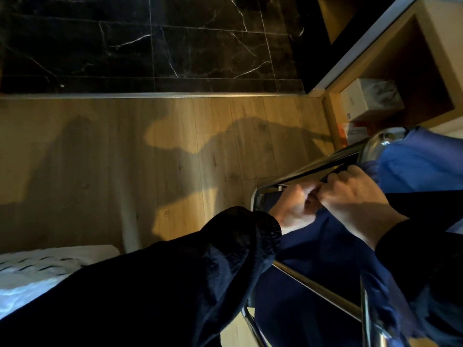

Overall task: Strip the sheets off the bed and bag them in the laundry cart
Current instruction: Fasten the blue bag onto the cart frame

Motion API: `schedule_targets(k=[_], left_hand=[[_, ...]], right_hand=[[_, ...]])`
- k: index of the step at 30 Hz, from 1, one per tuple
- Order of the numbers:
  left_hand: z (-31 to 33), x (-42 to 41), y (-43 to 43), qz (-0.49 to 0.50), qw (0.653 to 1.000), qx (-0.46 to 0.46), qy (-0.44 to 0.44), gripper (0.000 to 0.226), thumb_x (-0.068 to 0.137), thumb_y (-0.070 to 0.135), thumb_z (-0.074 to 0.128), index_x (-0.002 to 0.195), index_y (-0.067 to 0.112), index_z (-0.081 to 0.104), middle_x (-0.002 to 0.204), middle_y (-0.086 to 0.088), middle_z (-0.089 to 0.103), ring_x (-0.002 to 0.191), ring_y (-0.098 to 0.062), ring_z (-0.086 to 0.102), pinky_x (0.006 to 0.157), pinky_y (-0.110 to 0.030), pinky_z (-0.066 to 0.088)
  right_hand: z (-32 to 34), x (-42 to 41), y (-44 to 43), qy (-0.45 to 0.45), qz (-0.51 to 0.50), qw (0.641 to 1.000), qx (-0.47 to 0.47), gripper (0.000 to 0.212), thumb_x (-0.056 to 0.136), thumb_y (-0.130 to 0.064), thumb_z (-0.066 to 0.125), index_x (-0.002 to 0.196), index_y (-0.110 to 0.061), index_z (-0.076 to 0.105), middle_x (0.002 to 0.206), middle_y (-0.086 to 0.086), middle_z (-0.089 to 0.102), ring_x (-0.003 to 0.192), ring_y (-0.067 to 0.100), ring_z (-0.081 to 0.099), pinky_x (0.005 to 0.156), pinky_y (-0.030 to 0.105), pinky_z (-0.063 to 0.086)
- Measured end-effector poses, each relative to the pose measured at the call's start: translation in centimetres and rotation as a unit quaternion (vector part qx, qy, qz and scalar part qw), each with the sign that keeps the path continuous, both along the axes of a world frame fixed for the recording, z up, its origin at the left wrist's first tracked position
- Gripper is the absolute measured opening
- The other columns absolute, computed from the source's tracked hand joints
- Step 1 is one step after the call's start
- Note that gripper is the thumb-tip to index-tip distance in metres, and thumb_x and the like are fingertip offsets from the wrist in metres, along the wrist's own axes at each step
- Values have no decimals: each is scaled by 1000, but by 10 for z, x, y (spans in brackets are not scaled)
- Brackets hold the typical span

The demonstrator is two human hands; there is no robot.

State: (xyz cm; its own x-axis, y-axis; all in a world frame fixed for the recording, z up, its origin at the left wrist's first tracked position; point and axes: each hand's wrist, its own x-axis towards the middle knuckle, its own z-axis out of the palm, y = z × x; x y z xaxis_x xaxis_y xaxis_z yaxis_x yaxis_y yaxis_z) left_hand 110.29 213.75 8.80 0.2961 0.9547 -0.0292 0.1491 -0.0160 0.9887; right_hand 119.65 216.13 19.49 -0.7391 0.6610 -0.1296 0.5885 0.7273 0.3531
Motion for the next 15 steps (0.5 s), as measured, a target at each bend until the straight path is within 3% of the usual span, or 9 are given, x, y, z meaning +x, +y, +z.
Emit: schedule_targets(k=[3,5,7,11,13,15], left_hand=[[3,-3,1,-13,999,-9,-39,21,87,-8,53,89,13,55,71,6,55,67,-6,53,60,-21,41],[4,-3,1,-33,998,-18,-48,12,89,-3,52,94,6,57,80,-7,62,76,-21,60,67,-39,50],[1,-3,1,-40,998,-20,-37,14,88,3,51,101,5,55,86,-13,62,79,-29,60,68,-52,49],[-3,-3,-6,-16,999,-5,-38,27,87,13,55,113,6,53,97,-12,66,89,-28,62,74,-50,51],[-3,-2,-7,-8,998,-2,-63,28,86,13,56,112,4,54,96,-13,67,89,-26,64,75,-47,52],[-4,0,-6,-5,996,-5,-87,26,86,8,57,111,1,56,96,-14,68,89,-17,64,78,-38,54]], right_hand=[[5,3,3,-79,-32,996,0,22,42,-1,81,51,-5,61,53,12,53,58,33,54,64,44,41],[7,8,4,-113,-48,992,-2,20,50,-13,84,56,-8,66,60,12,57,69,35,53,75,47,34],[11,11,6,-103,-58,992,-30,17,56,-16,82,56,-13,65,62,9,59,72,34,54,80,50,32],[15,3,7,-60,-111,988,-86,30,40,-8,84,49,-18,57,49,2,55,63,31,59,87,52,40],[19,-6,9,-63,-148,981,-105,24,57,-14,76,63,-22,55,61,1,56,74,29,61,98,51,33],[21,-10,13,-137,-186,966,-115,11,81,-28,56,77,-28,45,82,-5,57,94,23,59,105,45,19]])
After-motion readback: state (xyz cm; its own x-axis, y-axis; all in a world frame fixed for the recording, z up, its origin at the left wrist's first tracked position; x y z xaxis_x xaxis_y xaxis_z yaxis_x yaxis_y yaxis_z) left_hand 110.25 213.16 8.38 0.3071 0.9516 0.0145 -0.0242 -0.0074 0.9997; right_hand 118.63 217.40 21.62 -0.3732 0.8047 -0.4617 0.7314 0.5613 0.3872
